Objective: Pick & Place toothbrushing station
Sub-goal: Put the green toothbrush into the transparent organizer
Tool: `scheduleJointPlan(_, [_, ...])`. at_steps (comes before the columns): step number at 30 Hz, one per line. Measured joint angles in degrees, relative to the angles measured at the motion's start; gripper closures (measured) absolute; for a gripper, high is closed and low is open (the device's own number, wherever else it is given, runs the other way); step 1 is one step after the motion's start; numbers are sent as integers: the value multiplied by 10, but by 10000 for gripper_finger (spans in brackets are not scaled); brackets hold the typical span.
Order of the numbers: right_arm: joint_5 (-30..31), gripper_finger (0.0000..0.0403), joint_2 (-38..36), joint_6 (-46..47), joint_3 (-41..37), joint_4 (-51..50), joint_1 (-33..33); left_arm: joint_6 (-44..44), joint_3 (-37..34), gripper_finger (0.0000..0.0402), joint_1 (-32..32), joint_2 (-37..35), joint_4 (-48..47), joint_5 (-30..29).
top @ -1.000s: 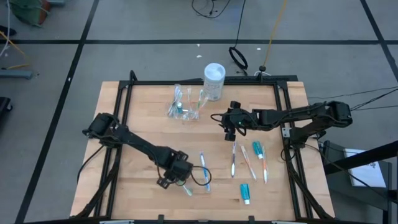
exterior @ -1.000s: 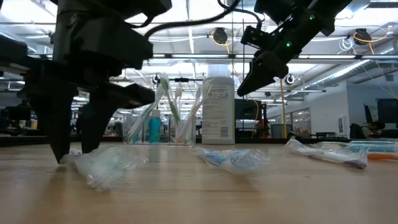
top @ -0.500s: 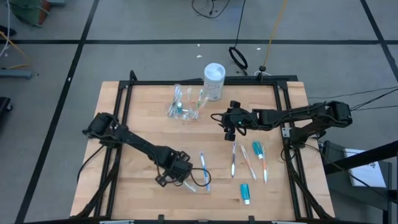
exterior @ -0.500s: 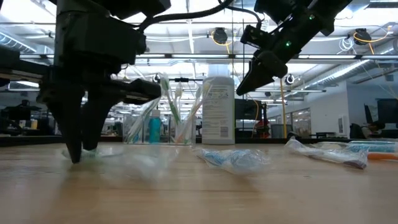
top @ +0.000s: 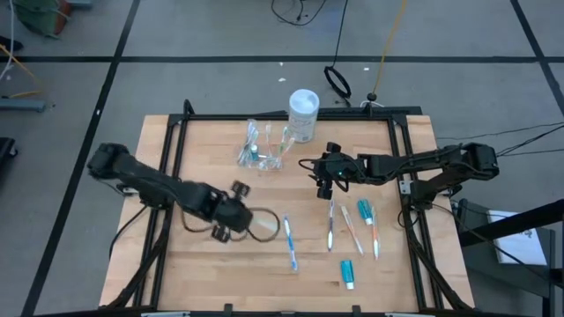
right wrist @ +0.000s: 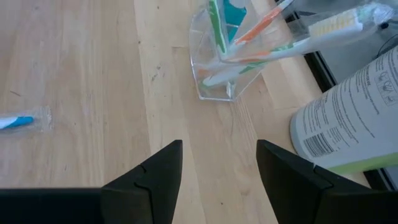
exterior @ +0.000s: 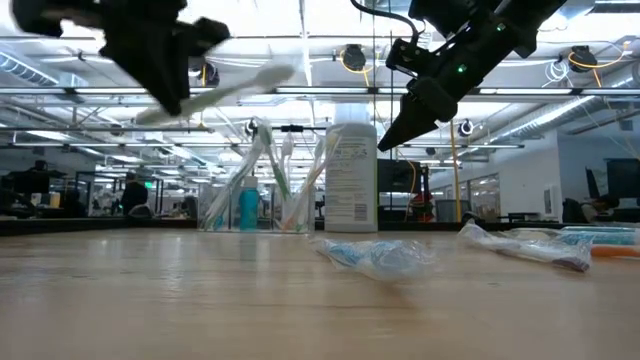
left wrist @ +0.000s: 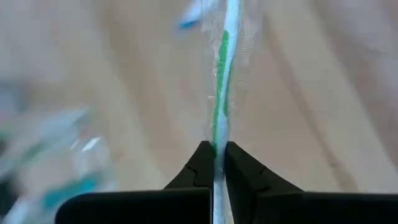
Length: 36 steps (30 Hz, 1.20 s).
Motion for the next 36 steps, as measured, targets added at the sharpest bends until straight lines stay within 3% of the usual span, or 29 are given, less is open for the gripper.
scheduleJointPlan(5, [0,206,0,0,0,2,0,-154,1,368,21,-84,-34,-155])
scheduleJointPlan(10, [0,206,0,0,0,2,0,-308,1,369,50,-145,-76,-298])
scheduleJointPlan(15, [0,206,0,0,0,2,0,-367,-5,385,66,-180,-87,-426])
scheduleJointPlan(20, [0,206,0,0,0,2,0,-460,-70,373,75,-201,-56,-512])
scheduleJointPlan(23, [0,206,0,0,0,5,0,-476,-144,368,93,-209,43,-503])
scheduleJointPlan(26, [0,206,0,0,0,6,0,-433,-224,376,125,-210,196,-458])
scheduleJointPlan(33, [-1,206,0,0,0,6,0,-240,-373,393,247,-210,633,-237])
scheduleJointPlan(36, [0,206,0,0,0,6,0,-179,-413,379,299,-210,781,-200])
